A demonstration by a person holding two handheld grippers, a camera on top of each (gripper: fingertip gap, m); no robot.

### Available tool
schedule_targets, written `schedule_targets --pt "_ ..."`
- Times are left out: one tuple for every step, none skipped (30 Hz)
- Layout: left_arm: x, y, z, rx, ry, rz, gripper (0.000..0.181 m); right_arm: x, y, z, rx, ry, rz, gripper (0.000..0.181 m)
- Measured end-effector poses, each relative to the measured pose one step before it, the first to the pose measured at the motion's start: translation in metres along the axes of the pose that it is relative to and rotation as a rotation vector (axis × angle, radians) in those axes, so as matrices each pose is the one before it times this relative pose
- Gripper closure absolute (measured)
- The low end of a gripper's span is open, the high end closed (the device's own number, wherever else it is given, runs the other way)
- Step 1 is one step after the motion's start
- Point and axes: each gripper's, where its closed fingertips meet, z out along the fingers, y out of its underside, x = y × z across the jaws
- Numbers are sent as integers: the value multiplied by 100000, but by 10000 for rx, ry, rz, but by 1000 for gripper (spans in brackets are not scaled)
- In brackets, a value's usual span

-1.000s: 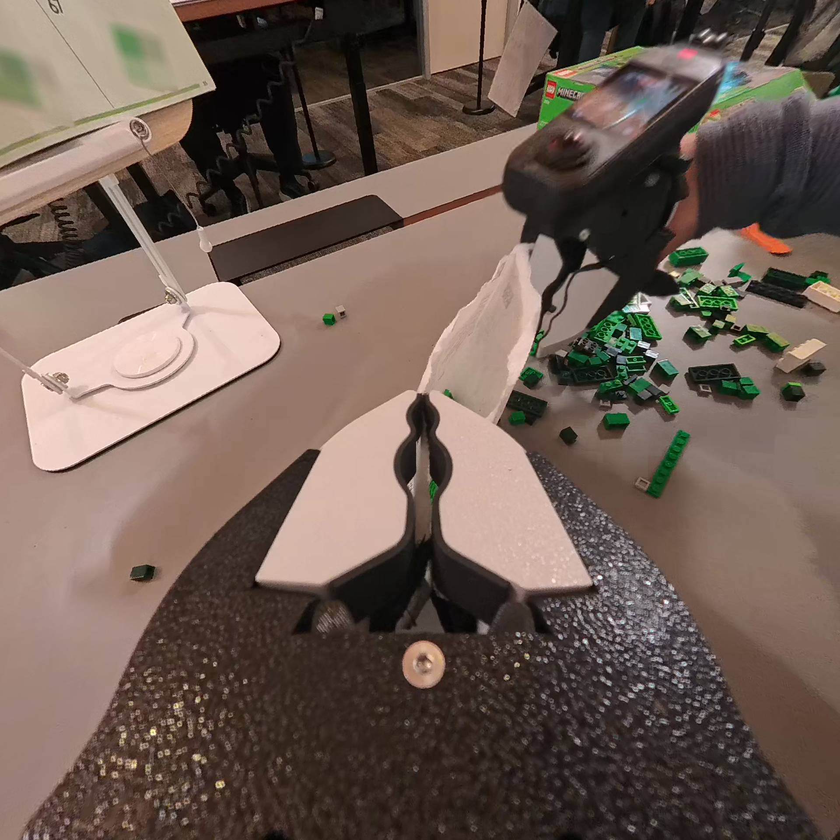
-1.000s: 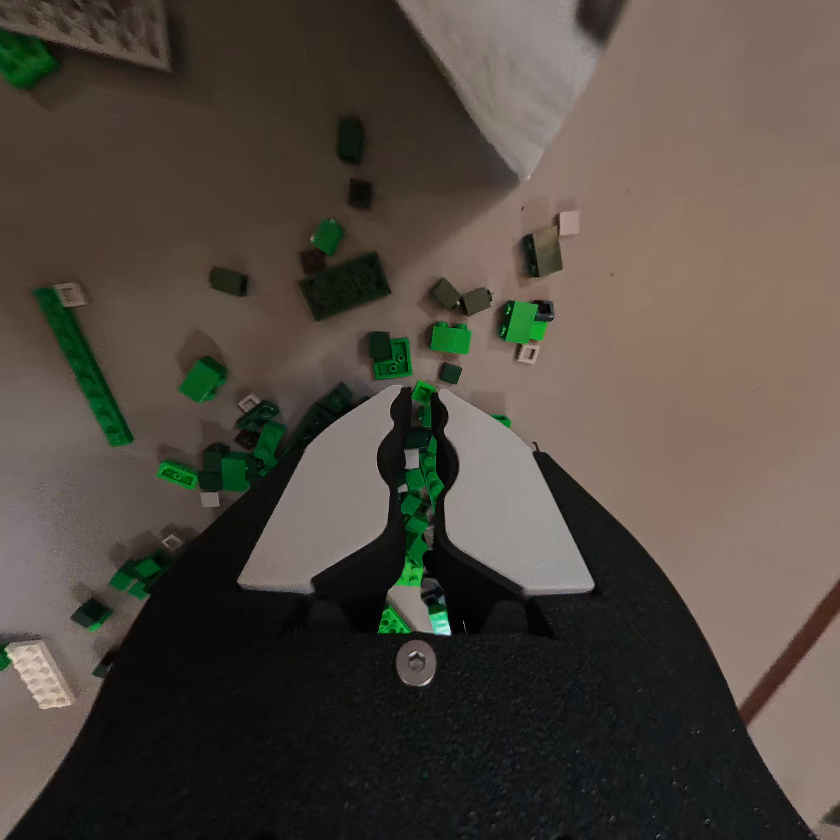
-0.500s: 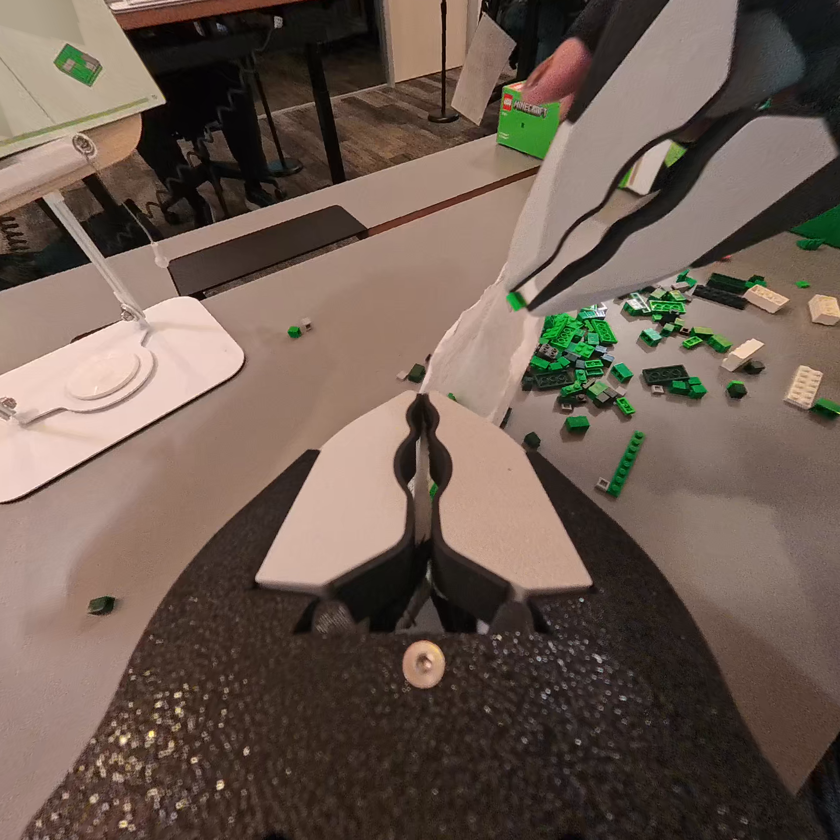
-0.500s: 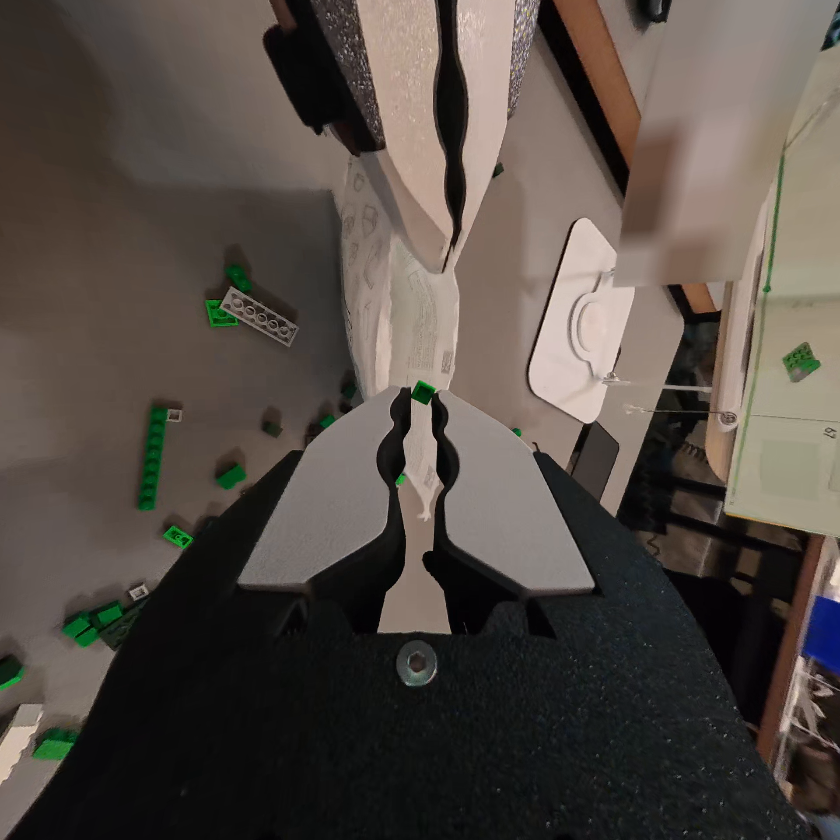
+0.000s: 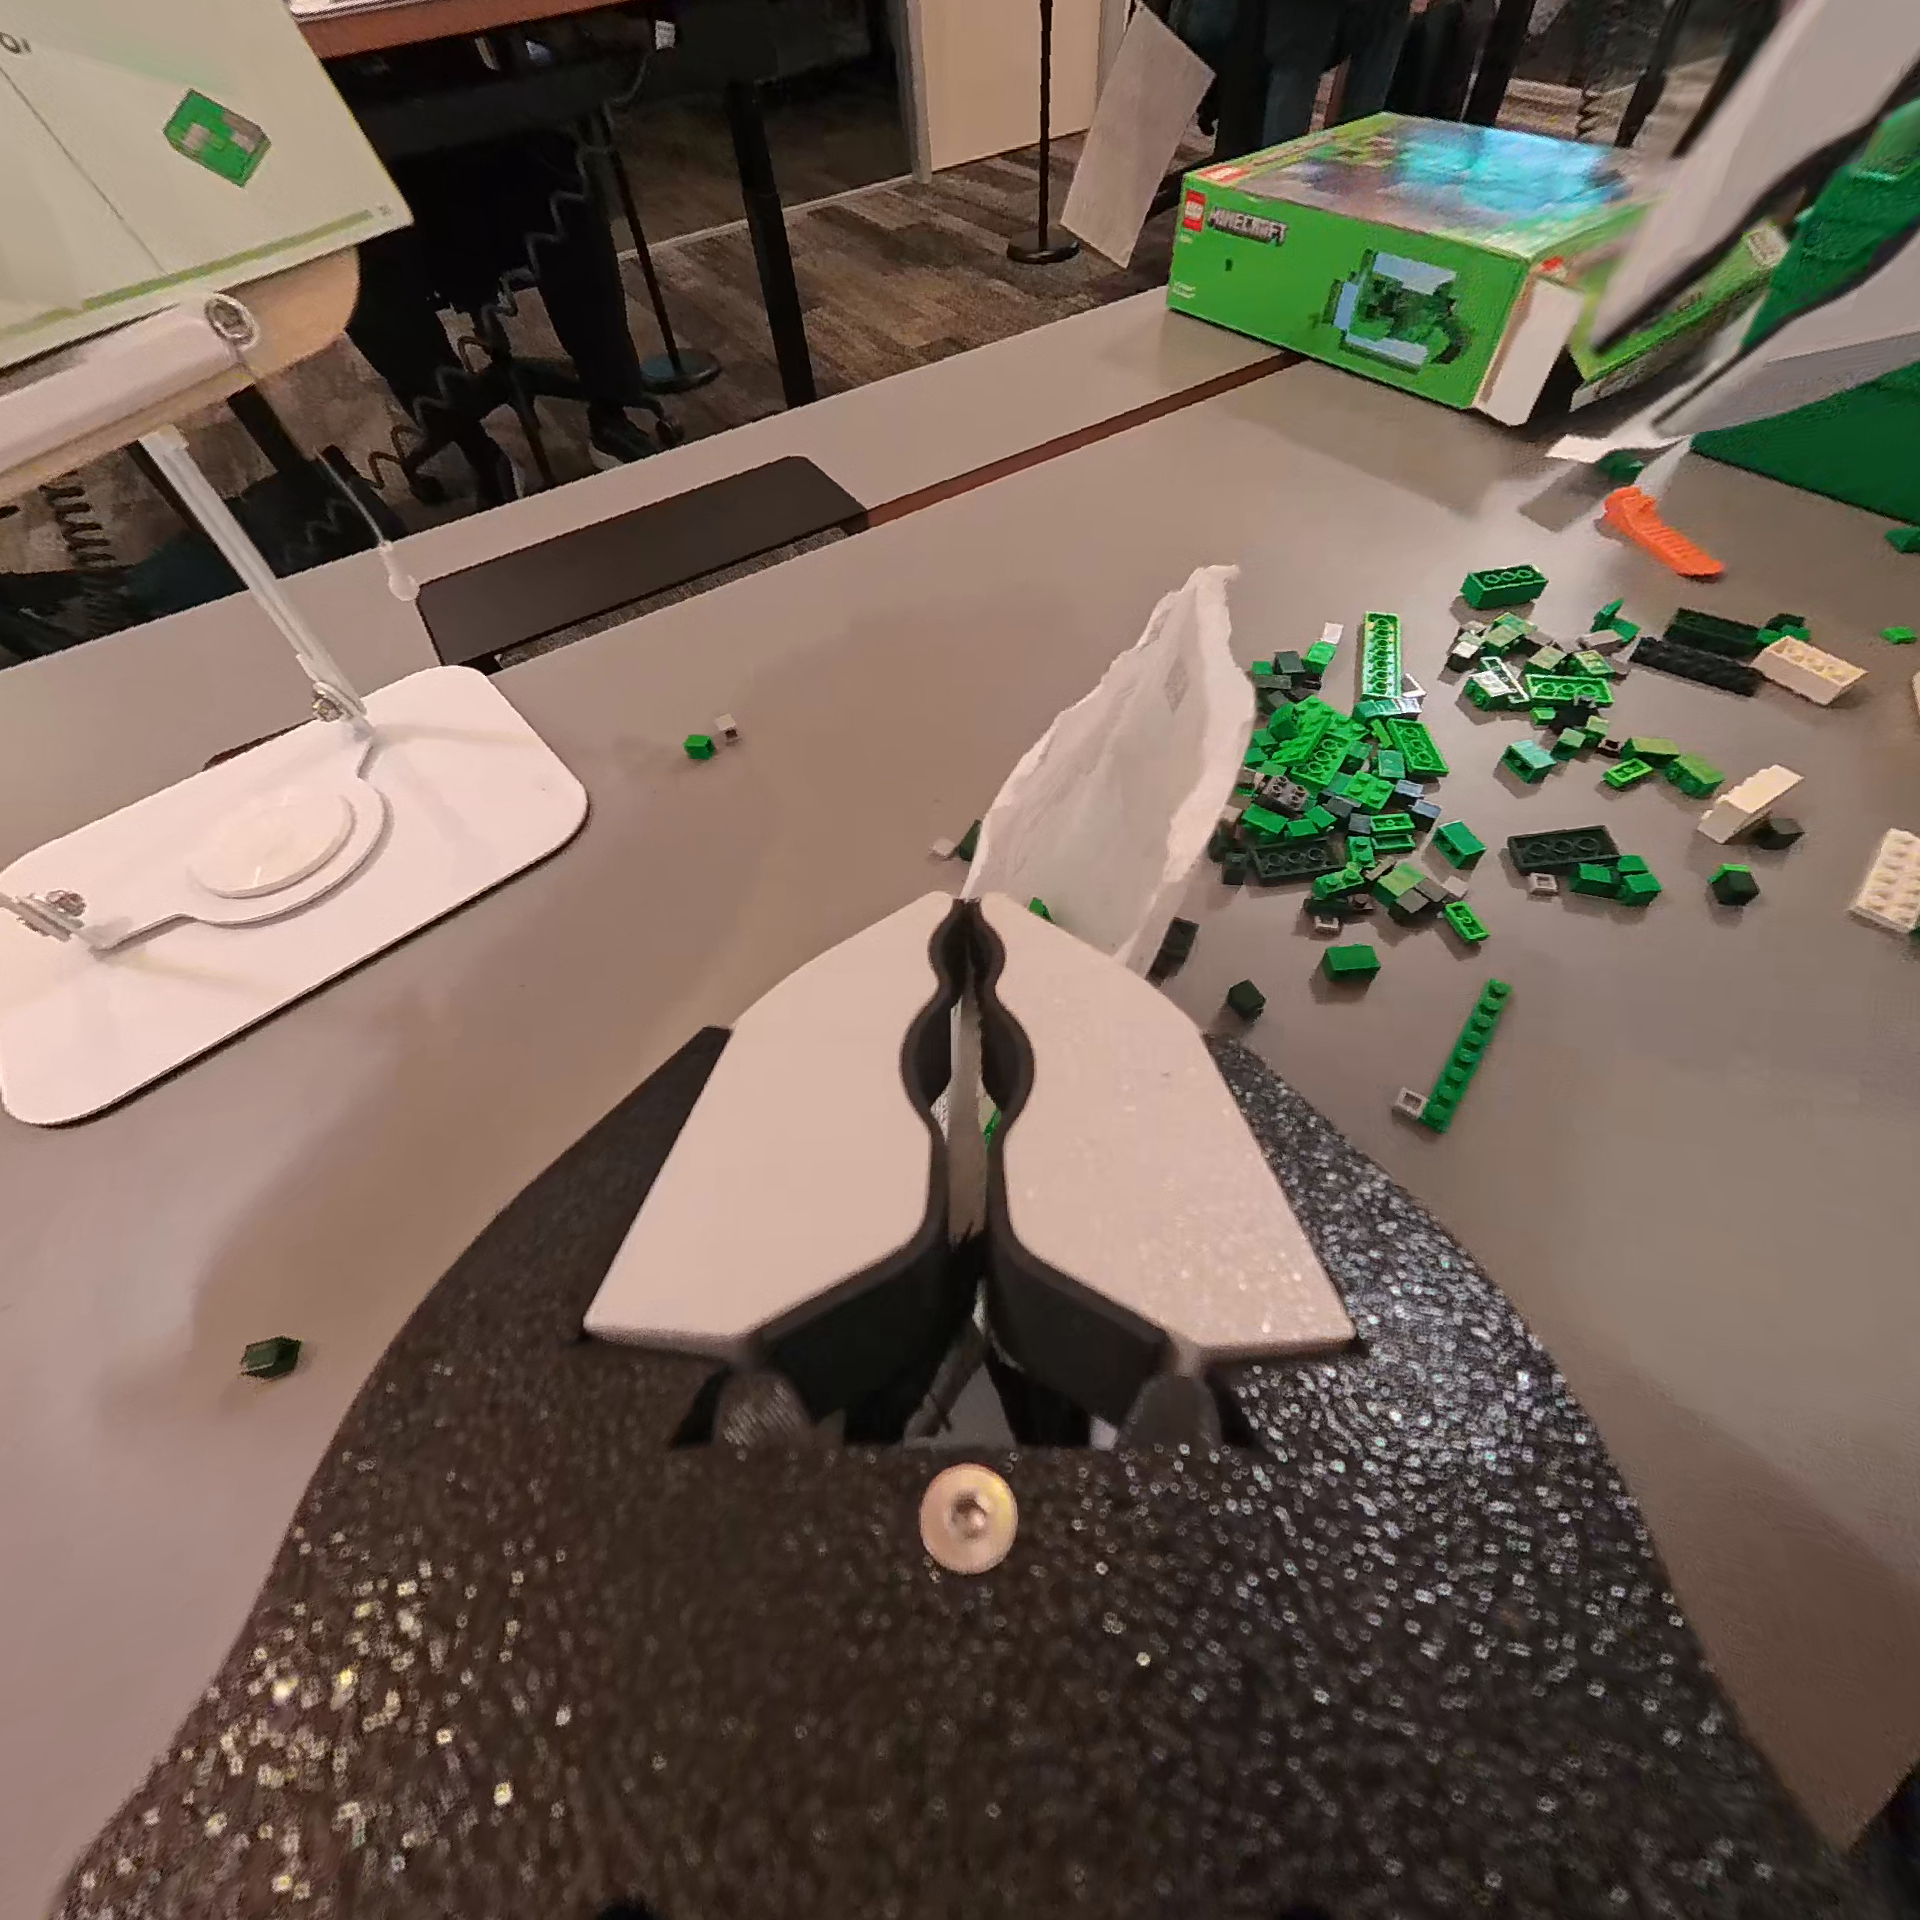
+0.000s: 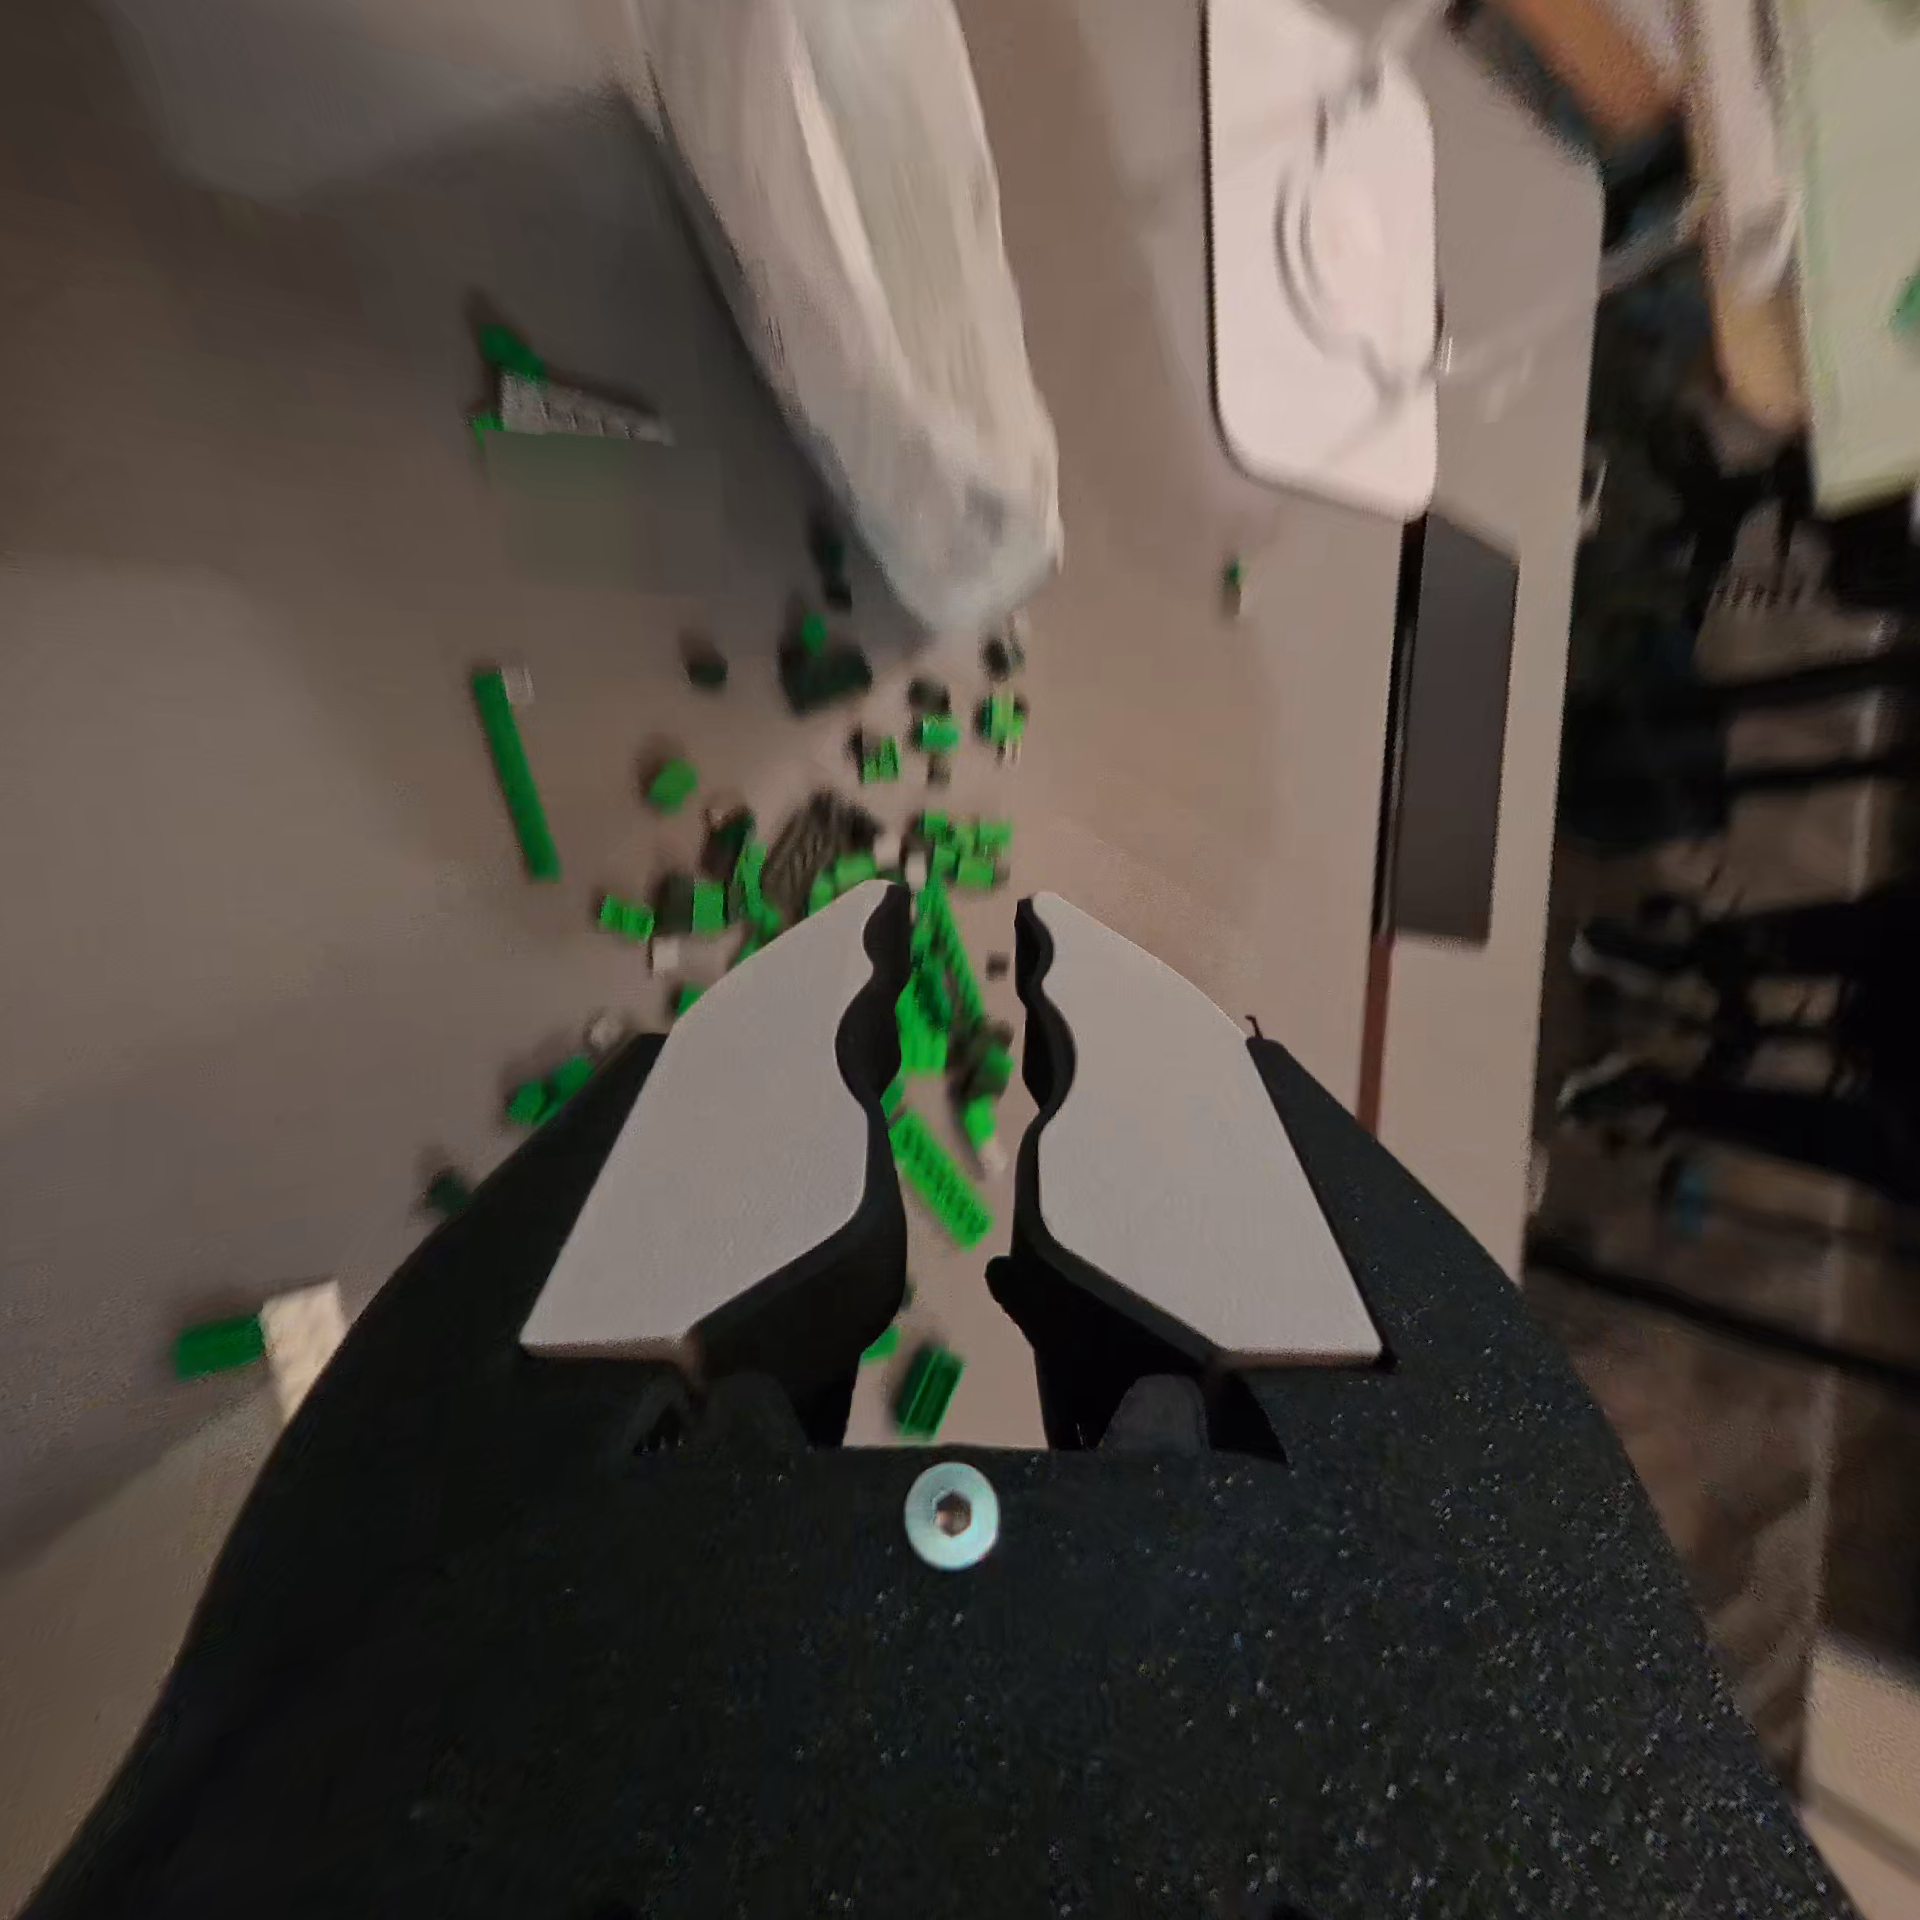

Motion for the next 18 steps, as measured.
schedule_targets --pt "-107 -19 -71 23 -18 -33 181 29 2477 -497 -243 294 534 163" --pt "-66 -17 -35 16 -2 -36 181 76 2573 -218 -159 306 504 165" --pt "-33 -17 -21 16 -11 -14 181 -326 2651 -9 -170 15 588 164" --pt "3 -10 12 4 -10 5 181 -293 2719 107 -248 1 682 164" --pt "43 -2 61 -5 -1 19 181 -118 2706 148 -315 86 657 163" --pt "86 22 79 -17 9 19 181 -47 2464 148 -257 115 597 160" --pt "110 39 99 -33 21 21 181 24 2134 128 -138 136 569 160" --pt "127 44 112 -34 24 30 181 90 1766 75 -36 163 574 160" --pt "141 -10 102 1 22 35 181 184 1412 33 77 198 583 160" --pt "146 -13 88 0 35 23 181 266 1075 -19 190 236 569 160" --pt "143 -12 88 0 42 11 181 316 864 -59 235 269 546 160" --pt "128 -22 78 5 40 15 181 326 807 -162 157 269 540 160" --pt "92 -1 60 -9 16 22 181 246 769 -290 53 222 474 160" --pt "66 -5 39 -7 3 22 181 280 634 -448 51 257 365 160" --pt "55 3 12 -12 11 12 181 272 435 -595 133 248 248 160" --pt "24 4 14 0 6 5 181 334 405 -667 110 249 217 161" --pt "1 6 -3 -5 2 2 181 350 482 -677 16 177 190 161" --pt "-8 18 6 -9 0 -3 181 293 647 -597 -103 78 234 163"
